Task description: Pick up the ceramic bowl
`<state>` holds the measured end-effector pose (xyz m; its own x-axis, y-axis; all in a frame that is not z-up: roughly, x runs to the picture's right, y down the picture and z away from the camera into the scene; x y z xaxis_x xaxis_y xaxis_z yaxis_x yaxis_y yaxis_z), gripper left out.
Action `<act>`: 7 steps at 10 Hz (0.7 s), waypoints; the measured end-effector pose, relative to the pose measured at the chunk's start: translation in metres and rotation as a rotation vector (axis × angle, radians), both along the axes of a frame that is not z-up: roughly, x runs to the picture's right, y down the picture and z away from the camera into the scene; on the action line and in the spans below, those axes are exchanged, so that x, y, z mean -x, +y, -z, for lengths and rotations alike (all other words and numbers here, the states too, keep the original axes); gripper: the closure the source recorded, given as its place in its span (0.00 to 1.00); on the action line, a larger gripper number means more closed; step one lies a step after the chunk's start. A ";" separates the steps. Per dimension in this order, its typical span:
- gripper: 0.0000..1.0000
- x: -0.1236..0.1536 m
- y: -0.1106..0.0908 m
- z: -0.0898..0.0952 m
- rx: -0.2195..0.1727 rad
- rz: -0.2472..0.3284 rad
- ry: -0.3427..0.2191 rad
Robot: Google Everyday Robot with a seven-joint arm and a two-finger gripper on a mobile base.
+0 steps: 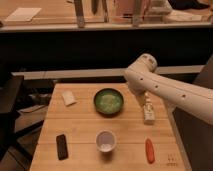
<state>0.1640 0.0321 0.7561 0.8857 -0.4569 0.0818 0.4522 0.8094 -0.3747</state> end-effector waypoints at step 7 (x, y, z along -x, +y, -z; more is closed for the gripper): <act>0.20 0.011 0.002 -0.027 -0.015 0.104 -0.048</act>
<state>0.1534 0.0343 0.7831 0.8289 -0.5474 0.1155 0.5509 0.7626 -0.3390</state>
